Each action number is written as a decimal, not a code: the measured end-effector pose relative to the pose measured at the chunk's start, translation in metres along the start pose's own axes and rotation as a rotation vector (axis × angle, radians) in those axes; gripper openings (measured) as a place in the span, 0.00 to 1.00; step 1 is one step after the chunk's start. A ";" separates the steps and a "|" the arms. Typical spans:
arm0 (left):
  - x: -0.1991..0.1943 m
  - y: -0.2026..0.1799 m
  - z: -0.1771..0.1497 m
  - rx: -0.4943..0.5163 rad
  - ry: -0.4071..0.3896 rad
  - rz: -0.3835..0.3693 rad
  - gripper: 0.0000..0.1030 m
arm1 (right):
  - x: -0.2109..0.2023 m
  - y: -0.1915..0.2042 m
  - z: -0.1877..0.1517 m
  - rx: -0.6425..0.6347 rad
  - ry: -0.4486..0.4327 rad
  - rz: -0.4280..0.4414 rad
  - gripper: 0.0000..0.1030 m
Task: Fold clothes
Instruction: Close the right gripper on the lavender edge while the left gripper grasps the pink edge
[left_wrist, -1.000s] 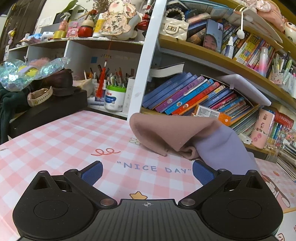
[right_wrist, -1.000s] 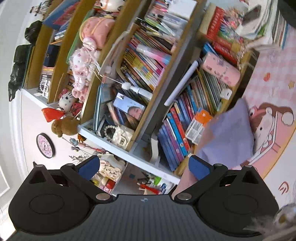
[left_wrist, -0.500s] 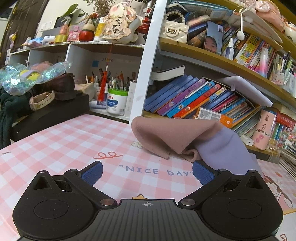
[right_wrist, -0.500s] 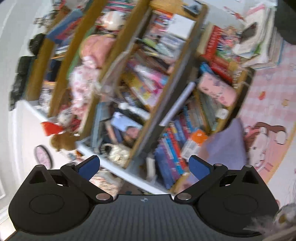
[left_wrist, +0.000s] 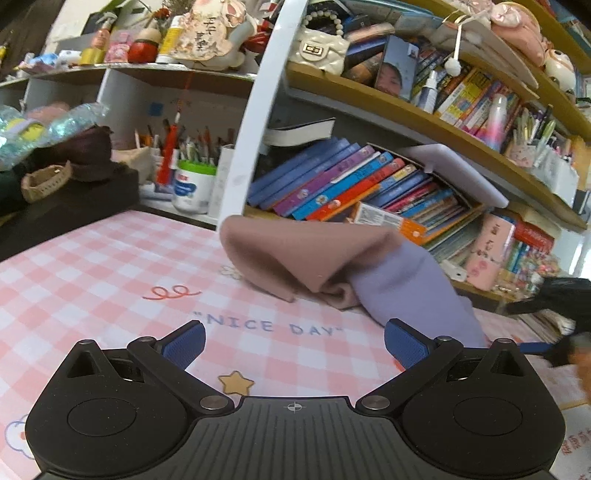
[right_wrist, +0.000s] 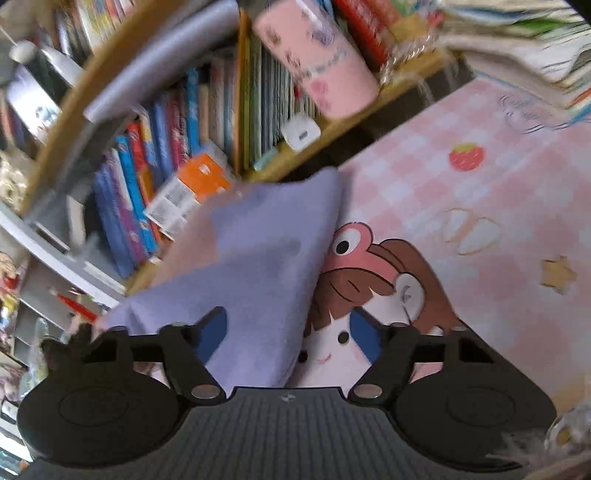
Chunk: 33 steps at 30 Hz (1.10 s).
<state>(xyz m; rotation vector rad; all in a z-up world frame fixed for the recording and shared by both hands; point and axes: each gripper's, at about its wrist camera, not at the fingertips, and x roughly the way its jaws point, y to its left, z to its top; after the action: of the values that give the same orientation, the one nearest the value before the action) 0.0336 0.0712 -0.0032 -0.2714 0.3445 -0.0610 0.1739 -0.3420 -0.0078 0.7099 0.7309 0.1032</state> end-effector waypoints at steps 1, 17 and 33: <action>0.000 0.001 0.000 -0.004 -0.001 -0.009 1.00 | 0.011 0.001 0.001 0.015 0.011 -0.011 0.58; -0.017 -0.030 -0.012 0.132 -0.014 -0.280 0.99 | -0.029 0.079 -0.048 -0.004 0.062 0.466 0.09; -0.004 -0.060 -0.007 0.319 -0.004 -0.042 0.03 | -0.120 0.080 -0.116 0.088 -0.012 0.548 0.20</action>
<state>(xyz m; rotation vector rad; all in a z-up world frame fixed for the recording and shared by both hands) 0.0267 0.0119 0.0083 0.0366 0.3194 -0.1553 0.0215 -0.2554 0.0508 0.9813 0.5157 0.5680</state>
